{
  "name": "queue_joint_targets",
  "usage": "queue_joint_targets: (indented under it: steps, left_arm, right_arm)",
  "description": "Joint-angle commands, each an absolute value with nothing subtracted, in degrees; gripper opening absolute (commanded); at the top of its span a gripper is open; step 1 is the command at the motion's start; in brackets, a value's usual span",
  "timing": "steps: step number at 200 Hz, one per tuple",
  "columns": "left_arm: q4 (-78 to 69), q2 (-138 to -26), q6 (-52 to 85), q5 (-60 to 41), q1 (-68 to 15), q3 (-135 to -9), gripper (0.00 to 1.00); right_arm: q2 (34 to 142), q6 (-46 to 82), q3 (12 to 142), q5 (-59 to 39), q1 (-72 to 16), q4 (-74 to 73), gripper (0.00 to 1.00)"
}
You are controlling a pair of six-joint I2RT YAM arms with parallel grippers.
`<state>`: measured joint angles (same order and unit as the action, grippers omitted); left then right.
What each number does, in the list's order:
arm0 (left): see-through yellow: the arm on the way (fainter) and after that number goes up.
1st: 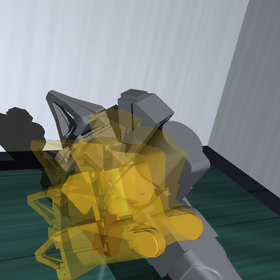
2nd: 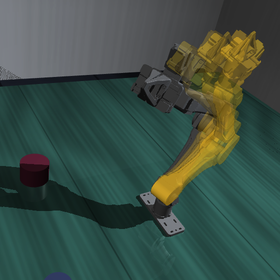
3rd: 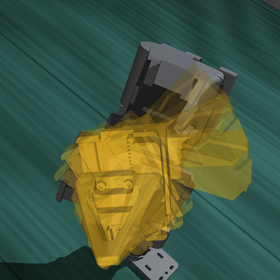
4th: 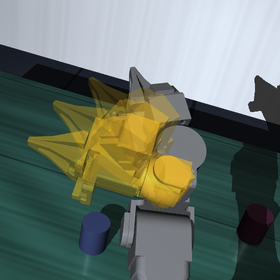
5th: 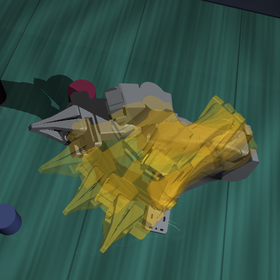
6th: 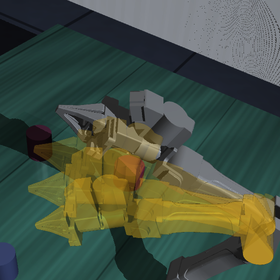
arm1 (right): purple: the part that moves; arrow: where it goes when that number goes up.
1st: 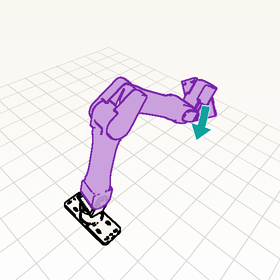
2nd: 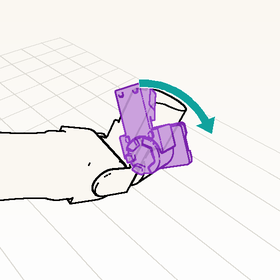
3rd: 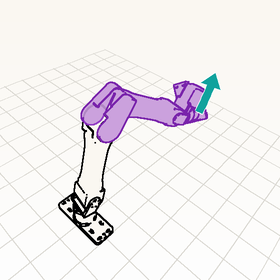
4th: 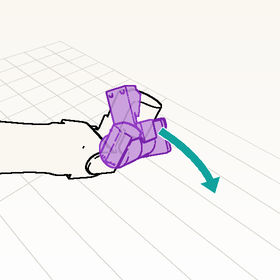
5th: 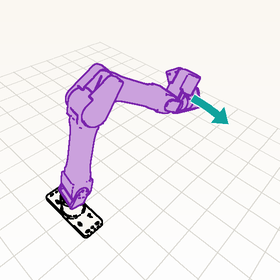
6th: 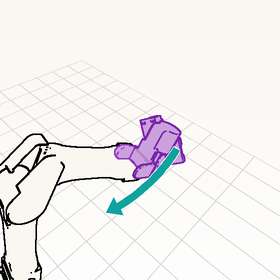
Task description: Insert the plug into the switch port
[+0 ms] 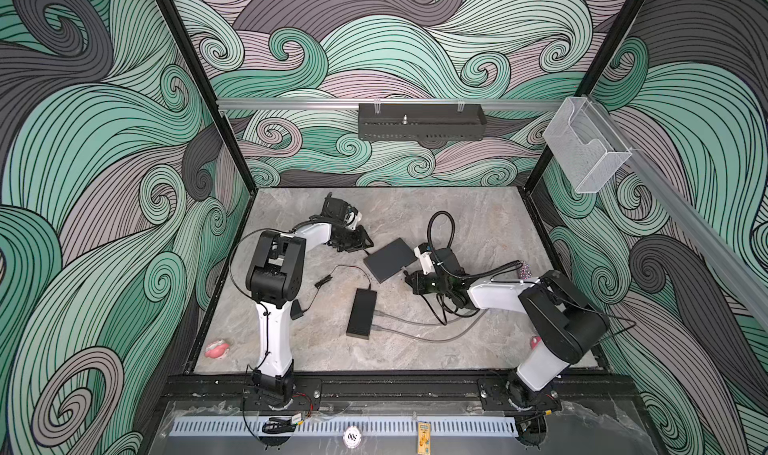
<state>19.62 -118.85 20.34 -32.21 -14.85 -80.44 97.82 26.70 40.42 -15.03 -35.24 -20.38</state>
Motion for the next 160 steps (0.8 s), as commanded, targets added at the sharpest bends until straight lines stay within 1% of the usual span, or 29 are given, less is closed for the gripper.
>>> queue_joint_targets:
  steps: [1,50,108,138,160]
  left_arm:
    - [19.3,-116.4,21.5,-32.7,-15.9,-79.4,0.36]
    - [20.5,-114.8,20.8,-30.6,-18.5,-76.7,0.37]
    - [21.5,-111.1,20.9,-30.2,-19.2,-73.2,0.38]
    - [22.6,-109.1,20.2,-29.6,-19.3,-71.6,0.4]
    - [25.1,-108.5,18.5,-28.2,-19.2,-73.3,0.41]
  right_arm:
    - [100.3,28.2,42.4,-14.1,-35.3,-24.9,0.0]
    - [102.8,28.3,43.7,-14.8,-34.8,-25.7,0.0]
    - [104.1,27.2,45.2,-16.4,-34.8,-24.2,0.0]
    - [103.6,27.0,44.4,-16.5,-34.8,-24.2,0.0]
    - [101.3,26.6,41.9,-15.7,-34.8,-24.4,0.0]
